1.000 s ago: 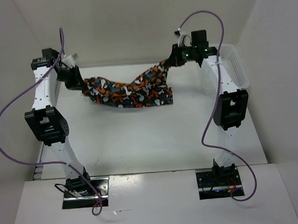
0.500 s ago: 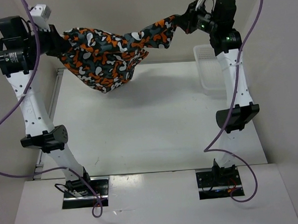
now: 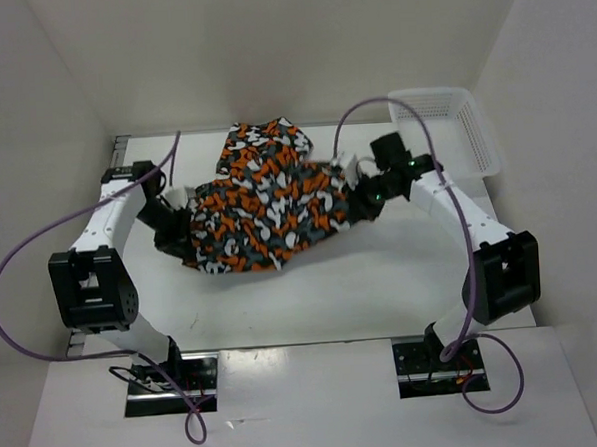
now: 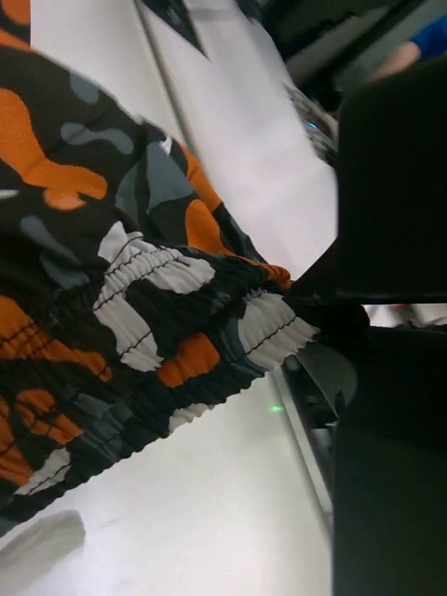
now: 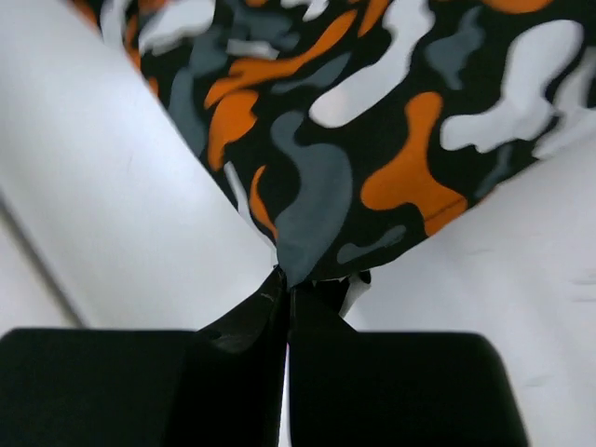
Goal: Fold and stack the shorts
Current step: Flatten the shorts out
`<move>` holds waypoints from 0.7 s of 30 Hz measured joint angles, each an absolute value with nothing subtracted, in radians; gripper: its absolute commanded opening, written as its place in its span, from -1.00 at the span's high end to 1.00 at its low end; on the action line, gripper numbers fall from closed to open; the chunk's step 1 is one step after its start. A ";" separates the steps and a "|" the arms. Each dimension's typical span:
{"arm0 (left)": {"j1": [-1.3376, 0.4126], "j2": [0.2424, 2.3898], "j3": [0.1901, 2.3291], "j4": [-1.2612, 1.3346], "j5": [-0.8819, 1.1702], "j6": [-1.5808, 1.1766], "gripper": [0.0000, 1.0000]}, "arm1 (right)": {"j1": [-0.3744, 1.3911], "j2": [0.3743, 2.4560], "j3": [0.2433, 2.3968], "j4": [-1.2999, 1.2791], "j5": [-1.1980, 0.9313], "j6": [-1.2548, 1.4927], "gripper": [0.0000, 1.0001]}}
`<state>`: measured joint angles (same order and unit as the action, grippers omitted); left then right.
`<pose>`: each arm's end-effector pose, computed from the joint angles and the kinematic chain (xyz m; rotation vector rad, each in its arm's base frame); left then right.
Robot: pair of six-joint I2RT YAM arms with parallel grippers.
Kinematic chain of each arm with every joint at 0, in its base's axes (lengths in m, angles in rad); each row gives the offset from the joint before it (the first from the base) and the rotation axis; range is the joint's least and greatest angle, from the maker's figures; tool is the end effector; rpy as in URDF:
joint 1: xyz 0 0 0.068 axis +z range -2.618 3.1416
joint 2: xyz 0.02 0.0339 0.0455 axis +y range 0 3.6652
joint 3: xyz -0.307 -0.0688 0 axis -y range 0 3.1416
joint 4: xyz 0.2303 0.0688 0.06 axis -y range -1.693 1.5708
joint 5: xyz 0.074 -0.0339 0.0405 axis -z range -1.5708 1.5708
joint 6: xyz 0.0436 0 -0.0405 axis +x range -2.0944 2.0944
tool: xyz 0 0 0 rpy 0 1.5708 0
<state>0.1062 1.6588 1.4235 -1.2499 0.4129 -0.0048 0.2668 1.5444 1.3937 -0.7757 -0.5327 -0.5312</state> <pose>0.2949 0.0138 0.3104 -0.1383 2.9709 -0.6156 0.2986 0.1046 0.3560 -1.1276 2.1148 0.5405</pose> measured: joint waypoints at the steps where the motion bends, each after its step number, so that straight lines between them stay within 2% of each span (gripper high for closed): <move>1: 0.088 1.632 1.364 -1.267 0.385 -0.004 0.84 | 0.295 1.534 1.322 -0.811 -0.519 -0.571 1.00; 5: 0.054 1.558 1.230 -1.295 0.274 -0.004 0.77 | 0.351 1.528 1.184 -0.930 -0.485 -0.685 1.00; 8: 0.014 1.527 1.157 -1.279 0.184 -0.003 0.44 | 0.348 1.509 1.183 -0.953 -0.473 -0.745 1.00; 13: -0.085 1.528 1.064 -1.290 0.106 -0.004 0.31 | 0.356 1.489 1.174 -0.962 -0.427 -0.822 1.00; 14: -0.089 1.529 1.064 -1.287 0.100 -0.004 0.26 | 0.363 1.489 1.161 -0.963 -0.409 -0.840 0.88; 15: -0.089 1.531 1.064 -1.283 0.093 -0.003 0.22 | 0.371 1.489 1.145 -0.966 -0.390 -0.855 0.63; 16: -0.089 1.533 1.064 -1.282 0.083 -0.004 0.18 | 0.385 1.489 1.125 -0.973 -0.362 -0.872 0.21; 17: -0.089 1.537 1.064 -1.282 0.075 -0.004 0.14 | 0.401 1.489 1.098 -0.974 -0.331 -0.888 -0.74; 18: -0.089 1.542 1.064 -1.282 0.065 -0.004 0.08 | 0.422 1.488 1.066 -0.978 -0.289 -0.900 -1.00; 21: -0.082 1.552 1.065 -1.282 0.020 -0.004 0.00 | 0.468 1.488 0.992 -0.988 -0.162 -0.942 -1.00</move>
